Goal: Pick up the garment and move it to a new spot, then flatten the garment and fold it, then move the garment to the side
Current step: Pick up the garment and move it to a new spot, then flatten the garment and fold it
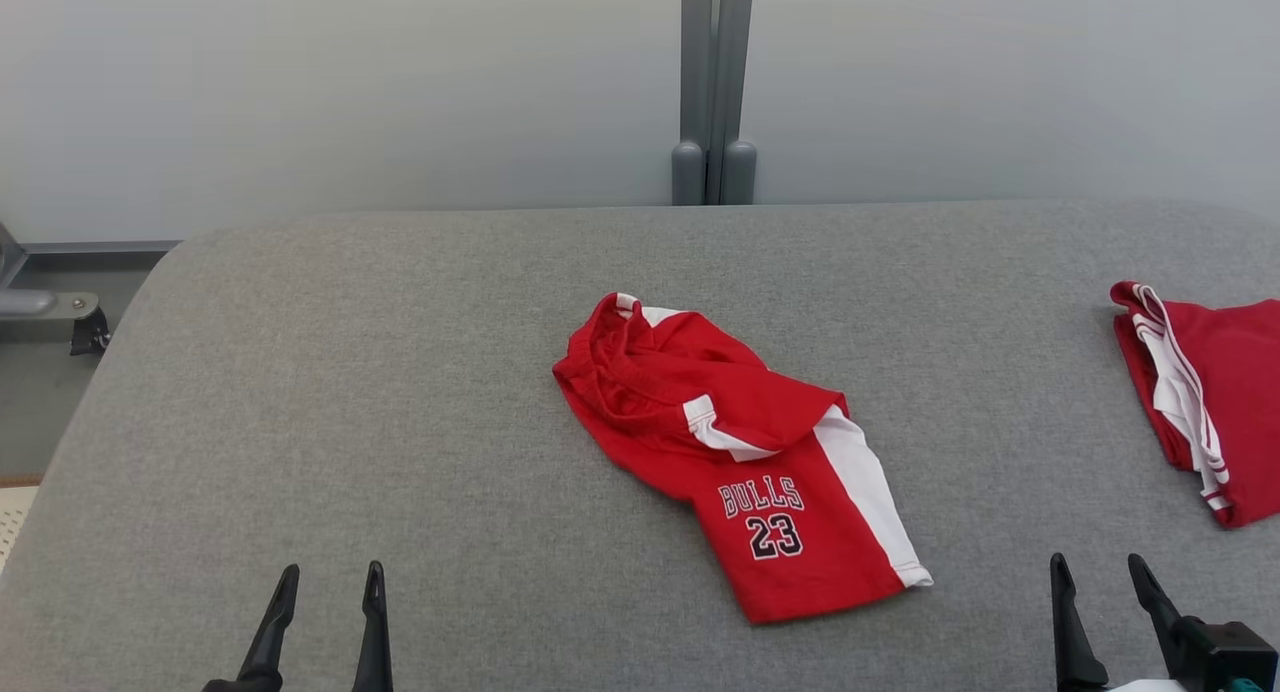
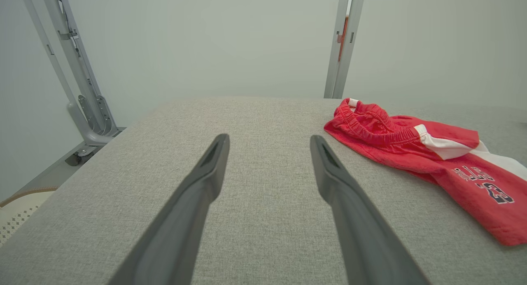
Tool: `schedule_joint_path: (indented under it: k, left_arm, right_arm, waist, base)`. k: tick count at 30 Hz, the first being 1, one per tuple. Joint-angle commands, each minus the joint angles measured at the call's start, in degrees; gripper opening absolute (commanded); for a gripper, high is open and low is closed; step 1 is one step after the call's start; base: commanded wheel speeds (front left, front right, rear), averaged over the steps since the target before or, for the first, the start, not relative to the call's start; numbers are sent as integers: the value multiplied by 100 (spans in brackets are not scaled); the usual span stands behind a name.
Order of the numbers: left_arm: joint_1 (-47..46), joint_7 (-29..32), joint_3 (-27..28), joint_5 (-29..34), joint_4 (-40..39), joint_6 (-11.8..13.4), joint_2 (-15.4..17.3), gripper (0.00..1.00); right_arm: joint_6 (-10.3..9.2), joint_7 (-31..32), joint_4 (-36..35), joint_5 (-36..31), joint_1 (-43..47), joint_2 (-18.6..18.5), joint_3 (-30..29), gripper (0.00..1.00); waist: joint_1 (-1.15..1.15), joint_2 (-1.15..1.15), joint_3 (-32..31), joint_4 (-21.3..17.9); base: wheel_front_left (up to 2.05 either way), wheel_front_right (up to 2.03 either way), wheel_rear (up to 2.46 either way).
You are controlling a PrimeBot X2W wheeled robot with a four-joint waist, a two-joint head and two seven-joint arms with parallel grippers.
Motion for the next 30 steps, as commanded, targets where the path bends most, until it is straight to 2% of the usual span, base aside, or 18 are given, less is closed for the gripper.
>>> schedule_joint_path:
  k: [1,11,17,20,23,30]
  left_arm:
    - [-50,-1,8,7,9,-32,-6,100]
    - [-89,-1,-65,-110,75,-40,-7,100]
    - [-791,0,-857,-75,193,-132,-7,100]
    - [-1539,0,-1477,-115,593,-166,-2,100]
    - [-2311,54,-2077,-121,1369,-194,-1,100]
    - [-4044,1096,-3047,-931,3168,-193,-7,100]
  right_arm:
    - [-11,-15,7,5,15,-10,8,100]
    - [-10,-15,-27,-40,-66,-9,94,100]
    - [-11,-15,-93,-86,-216,-9,166,100]
    - [-11,-15,-126,-89,-308,-11,246,100]
    - [-11,-15,-131,-97,-390,-10,352,100]
    - [-11,-15,-144,-45,-647,-10,498,100]
  waist:
    - [0,0,12,-13]
    - [0,0,56,-128]
    - [0,0,205,-299]
    - [0,0,327,-452]
    - [0,0,469,-647]
    - [0,0,838,-1215]
  base:
    - [0,0,0]
    - [0,0,0]
    - [0,0,0]
    - [0,0,0]
    - [0,0,0]
    - [0,0,0]
